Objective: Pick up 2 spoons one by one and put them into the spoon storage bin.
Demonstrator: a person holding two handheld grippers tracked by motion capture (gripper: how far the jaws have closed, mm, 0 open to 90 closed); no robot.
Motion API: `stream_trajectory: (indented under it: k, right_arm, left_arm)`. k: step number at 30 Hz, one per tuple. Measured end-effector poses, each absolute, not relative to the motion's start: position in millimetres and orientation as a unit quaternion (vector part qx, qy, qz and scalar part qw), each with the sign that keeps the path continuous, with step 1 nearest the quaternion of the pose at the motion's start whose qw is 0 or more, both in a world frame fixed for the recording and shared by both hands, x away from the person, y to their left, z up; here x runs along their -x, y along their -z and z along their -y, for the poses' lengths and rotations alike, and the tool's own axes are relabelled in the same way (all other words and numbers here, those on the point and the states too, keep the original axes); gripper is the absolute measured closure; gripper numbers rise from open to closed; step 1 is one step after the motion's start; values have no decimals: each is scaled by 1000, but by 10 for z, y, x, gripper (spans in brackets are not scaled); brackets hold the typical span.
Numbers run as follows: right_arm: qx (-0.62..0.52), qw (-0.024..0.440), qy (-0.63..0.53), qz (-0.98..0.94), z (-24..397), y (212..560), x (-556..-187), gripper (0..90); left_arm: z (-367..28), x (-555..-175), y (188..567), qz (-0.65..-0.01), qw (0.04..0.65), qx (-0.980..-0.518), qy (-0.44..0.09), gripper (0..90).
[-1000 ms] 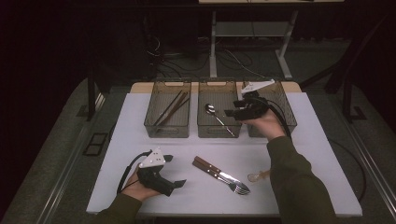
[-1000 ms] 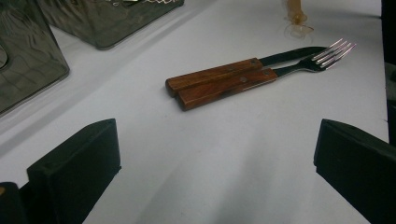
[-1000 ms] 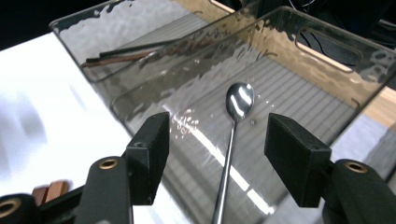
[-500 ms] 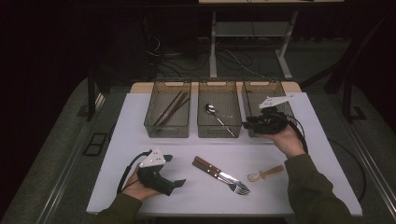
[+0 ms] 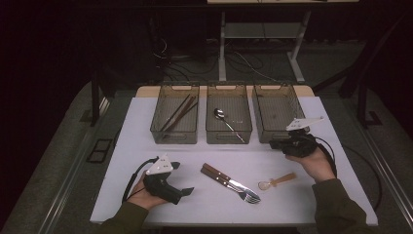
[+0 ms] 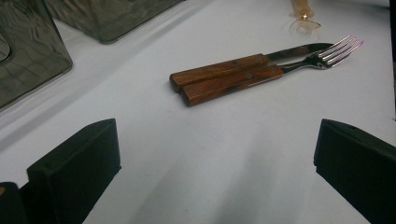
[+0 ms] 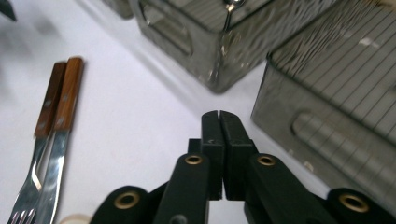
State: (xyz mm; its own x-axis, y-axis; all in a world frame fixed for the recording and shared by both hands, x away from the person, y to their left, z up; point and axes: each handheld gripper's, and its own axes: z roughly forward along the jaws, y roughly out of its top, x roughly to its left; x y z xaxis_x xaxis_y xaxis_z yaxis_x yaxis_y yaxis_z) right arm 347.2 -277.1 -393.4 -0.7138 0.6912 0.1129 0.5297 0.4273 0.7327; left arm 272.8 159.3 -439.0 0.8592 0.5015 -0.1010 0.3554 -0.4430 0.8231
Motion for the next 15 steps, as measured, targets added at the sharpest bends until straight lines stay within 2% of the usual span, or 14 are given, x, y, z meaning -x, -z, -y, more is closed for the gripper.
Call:
stream_trajectory:
  k: [15]
  right_arm:
    - [-331, 62, -359, -870, 2759, 4140, -2974, 893]
  left_arm:
    - [-1587, -2721, 4389, -250, 461, -848, -82, 0]
